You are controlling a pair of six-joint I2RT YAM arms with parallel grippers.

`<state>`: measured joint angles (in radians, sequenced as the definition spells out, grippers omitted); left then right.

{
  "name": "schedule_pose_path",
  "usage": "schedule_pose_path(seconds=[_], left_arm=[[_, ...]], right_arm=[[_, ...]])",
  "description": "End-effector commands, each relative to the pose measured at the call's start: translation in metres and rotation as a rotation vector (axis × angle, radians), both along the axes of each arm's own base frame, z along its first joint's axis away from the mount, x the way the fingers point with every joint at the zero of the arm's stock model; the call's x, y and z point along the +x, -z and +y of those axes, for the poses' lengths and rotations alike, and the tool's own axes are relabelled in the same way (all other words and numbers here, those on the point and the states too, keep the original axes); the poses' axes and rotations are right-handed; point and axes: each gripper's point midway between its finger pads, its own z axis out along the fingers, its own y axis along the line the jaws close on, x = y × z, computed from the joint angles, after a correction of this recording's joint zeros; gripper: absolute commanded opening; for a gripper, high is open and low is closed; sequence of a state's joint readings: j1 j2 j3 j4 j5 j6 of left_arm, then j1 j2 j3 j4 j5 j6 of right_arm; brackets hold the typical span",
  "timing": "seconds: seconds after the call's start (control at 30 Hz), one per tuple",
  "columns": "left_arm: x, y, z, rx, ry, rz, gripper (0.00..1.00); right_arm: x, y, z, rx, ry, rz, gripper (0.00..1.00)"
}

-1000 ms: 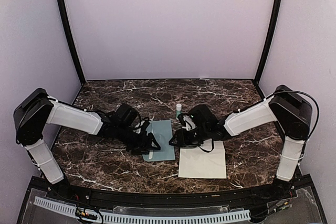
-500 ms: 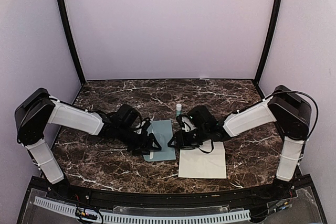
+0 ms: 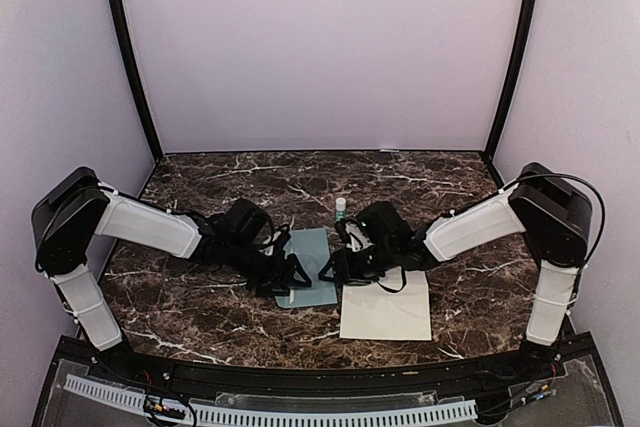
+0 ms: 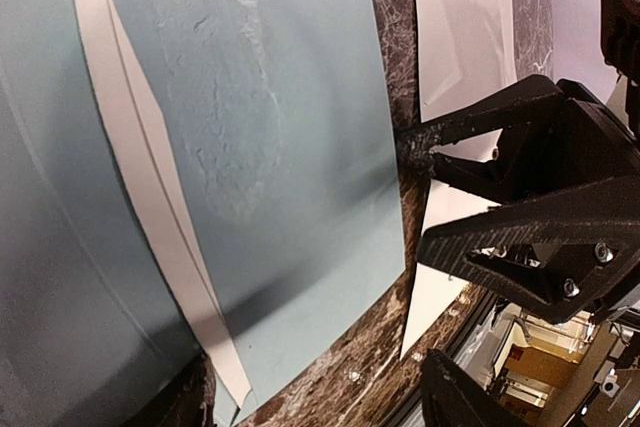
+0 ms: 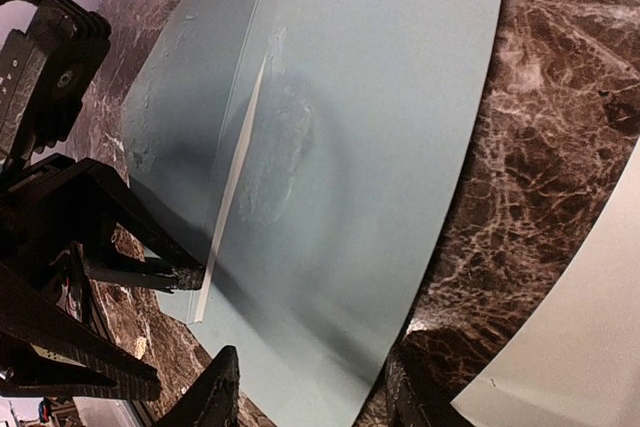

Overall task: Place the letter into the envelope and seal it
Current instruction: Place the letter in the envelope.

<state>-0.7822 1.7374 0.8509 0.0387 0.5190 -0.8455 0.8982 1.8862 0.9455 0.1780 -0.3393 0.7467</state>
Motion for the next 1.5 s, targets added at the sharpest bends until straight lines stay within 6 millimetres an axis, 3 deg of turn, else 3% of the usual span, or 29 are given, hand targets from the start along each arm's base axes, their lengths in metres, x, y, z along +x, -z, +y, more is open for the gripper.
schedule_pose_path(seconds=[0.0, 0.5, 0.7, 0.93, 1.03, 1.2, 1.37, 1.47], left_arm=[[0.001, -0.006, -0.015, -0.04, 0.023, -0.015, 0.69], [0.005, -0.012, -0.02, -0.032, 0.02, -0.047, 0.69], [0.023, -0.039, -0.004, 0.057, -0.006, -0.2, 0.7], [0.045, -0.085, 0.008, 0.073, -0.052, -0.4, 0.73], [0.048, -0.1, 0.006, 0.038, -0.063, -0.445, 0.74], [0.048, -0.111, 0.002, -0.023, -0.062, -0.478, 0.74], [0.05, -0.135, 0.002, -0.123, -0.095, -0.578, 0.75], [0.052, -0.143, -0.001, -0.15, -0.098, -0.608, 0.76]], right_arm=[[-0.006, 0.004, 0.008, 0.007, -0.017, 0.013, 0.46], [-0.004, 0.003, 0.007, 0.001, -0.007, 0.002, 0.45], [0.004, -0.019, 0.005, -0.003, 0.001, -0.071, 0.48], [0.031, -0.058, -0.008, -0.031, 0.05, -0.187, 0.55], [0.043, -0.08, -0.023, -0.037, 0.096, -0.244, 0.62], [0.047, -0.097, -0.067, -0.063, 0.183, -0.268, 0.68], [0.04, -0.098, -0.123, -0.095, 0.287, -0.266, 0.71], [0.034, -0.083, -0.155, -0.116, 0.345, -0.219, 0.71]])
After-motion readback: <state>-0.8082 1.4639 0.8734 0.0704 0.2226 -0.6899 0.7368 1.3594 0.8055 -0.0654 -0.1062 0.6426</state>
